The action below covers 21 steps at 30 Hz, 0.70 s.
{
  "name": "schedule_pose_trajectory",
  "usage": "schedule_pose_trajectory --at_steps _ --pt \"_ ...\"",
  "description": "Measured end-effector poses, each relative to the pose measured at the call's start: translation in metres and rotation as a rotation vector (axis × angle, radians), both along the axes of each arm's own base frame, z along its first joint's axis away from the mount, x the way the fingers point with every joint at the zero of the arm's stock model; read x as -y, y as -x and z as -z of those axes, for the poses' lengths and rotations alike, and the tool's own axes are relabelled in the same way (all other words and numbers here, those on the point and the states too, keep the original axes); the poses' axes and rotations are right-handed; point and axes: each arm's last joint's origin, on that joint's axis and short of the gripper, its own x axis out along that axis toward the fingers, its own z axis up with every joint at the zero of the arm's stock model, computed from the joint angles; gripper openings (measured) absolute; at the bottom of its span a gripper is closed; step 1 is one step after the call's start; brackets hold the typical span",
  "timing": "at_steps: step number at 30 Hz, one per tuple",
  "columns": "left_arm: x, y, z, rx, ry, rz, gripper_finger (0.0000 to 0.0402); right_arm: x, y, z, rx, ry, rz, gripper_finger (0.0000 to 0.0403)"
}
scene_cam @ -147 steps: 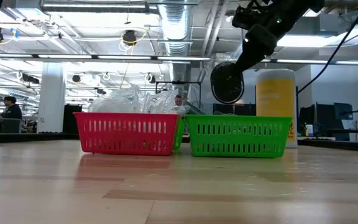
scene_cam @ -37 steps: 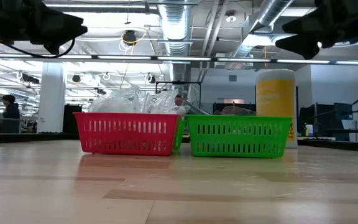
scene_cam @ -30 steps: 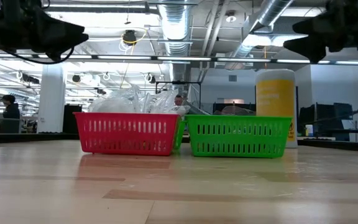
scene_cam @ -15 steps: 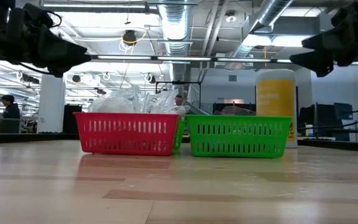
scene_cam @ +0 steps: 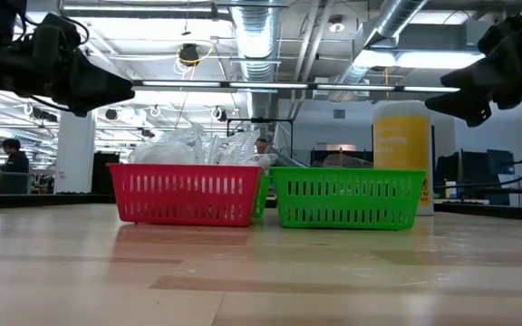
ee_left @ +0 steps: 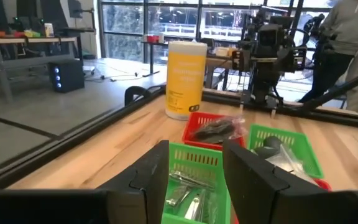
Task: Pick & Place Travel size toiletries
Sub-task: Return to Home Position
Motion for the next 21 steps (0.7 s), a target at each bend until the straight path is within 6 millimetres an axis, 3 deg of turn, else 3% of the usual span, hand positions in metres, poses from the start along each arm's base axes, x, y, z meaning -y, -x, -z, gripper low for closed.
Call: schedule_pose_trajectory --at_steps 21 --pt "0.0001 -0.0022 0.0022 -0.026 -0.001 -0.002 0.0140 0.0000 0.0002 0.0001 0.003 -0.015 0.001 0.0296"
